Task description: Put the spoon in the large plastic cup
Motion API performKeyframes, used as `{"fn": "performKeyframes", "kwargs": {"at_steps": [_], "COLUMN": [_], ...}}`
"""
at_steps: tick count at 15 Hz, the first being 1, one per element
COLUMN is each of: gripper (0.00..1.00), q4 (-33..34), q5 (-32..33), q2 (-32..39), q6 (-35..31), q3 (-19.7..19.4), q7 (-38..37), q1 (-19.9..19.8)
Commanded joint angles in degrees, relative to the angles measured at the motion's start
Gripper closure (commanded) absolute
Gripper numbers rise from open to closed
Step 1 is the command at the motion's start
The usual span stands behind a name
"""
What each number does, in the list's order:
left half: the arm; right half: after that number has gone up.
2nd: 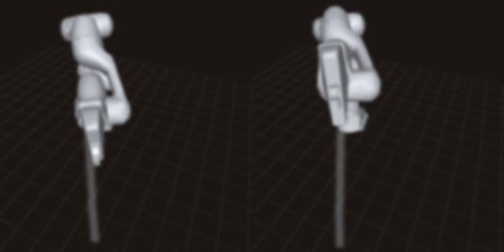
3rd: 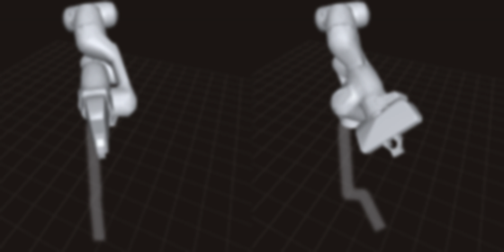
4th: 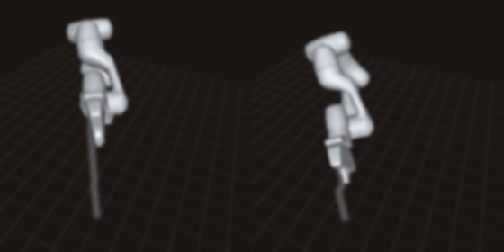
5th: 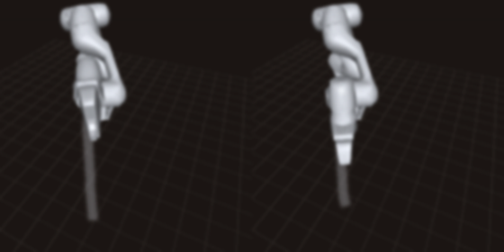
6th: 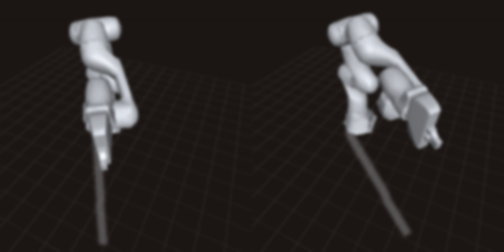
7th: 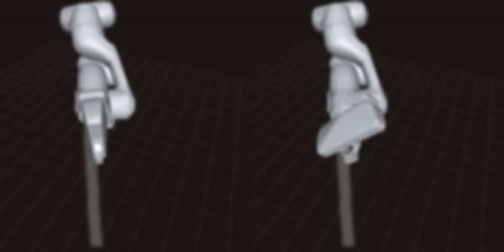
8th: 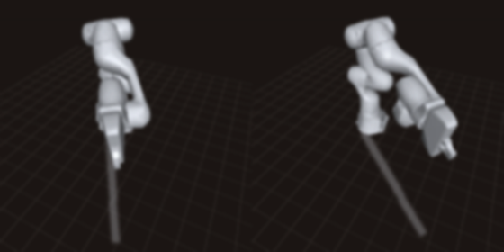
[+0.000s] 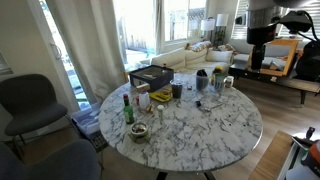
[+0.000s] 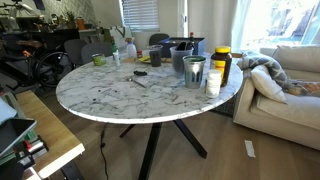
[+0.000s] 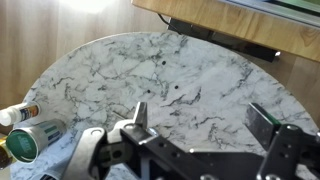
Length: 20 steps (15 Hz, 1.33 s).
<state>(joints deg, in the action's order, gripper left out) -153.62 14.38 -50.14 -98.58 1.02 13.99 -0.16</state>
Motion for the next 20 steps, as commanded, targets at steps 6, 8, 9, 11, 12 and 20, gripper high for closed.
{"fn": "performKeyframes", "kwargs": {"at_steps": [6,8,9,11,12,20], "gripper": [0.0,0.0,0.0,0.0,0.0,0.0], "q4": [-0.4,-0.22,-0.61,-1.58,-2.0,-2.28], "q5": [3.76,3.05,2.65,2.66,3.31,2.43], "q2": [2.56,4.46,5.6,6.82,7.53,11.13], "q6": [-9.23,-11.12,-11.71,-12.33,-12.57,-13.05], "q3": [-5.97,-9.77,-11.94,-15.76,-17.32,-17.84], "q7": [5.16,10.63,14.1,21.4,25.09,34.58], "q1": [1.3,1.58,1.82,2.23,2.16,-1.31]}}
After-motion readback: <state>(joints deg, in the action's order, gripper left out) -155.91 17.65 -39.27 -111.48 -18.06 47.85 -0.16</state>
